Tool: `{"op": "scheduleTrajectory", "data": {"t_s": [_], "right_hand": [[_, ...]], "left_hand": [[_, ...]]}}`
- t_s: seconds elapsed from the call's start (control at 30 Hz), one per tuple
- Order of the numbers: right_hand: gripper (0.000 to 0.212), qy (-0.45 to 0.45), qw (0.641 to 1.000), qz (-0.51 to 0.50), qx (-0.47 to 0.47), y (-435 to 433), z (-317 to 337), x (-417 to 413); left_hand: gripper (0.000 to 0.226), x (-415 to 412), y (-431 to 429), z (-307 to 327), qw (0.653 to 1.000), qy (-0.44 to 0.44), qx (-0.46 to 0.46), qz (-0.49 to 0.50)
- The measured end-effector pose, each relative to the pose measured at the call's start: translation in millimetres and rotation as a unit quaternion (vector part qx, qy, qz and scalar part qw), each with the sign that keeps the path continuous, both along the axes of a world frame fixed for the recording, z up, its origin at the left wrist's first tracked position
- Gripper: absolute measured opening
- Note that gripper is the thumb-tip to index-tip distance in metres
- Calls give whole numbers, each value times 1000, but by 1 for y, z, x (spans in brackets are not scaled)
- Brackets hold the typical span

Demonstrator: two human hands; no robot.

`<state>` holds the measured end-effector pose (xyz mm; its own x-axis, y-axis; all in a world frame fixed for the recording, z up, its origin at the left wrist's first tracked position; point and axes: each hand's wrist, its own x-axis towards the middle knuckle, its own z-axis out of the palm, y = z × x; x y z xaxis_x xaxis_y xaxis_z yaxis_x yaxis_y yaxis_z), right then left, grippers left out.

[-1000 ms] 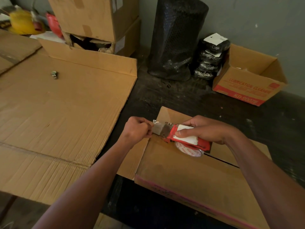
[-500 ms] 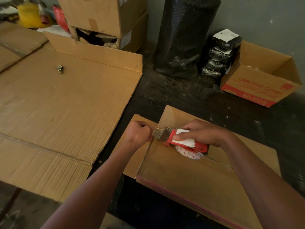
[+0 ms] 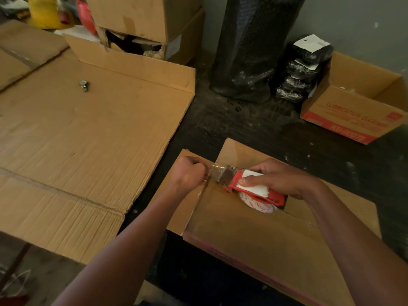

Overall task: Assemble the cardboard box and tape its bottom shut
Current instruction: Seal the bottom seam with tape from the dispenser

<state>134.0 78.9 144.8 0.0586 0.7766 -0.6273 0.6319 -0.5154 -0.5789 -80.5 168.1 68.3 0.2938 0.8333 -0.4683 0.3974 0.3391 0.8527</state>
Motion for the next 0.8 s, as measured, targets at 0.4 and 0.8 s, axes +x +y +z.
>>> {"op": "scheduleTrajectory", "data": {"t_s": [0.4,0.8], "right_hand": [[39,-28,999,23,5,5,1,-2],[40,-22,999,27,9,2,1,0]], "left_hand": [[23,-1,-3,-2,1000,9,18,5],[21,1,-3,-11,1000,7,-15,16]]}}
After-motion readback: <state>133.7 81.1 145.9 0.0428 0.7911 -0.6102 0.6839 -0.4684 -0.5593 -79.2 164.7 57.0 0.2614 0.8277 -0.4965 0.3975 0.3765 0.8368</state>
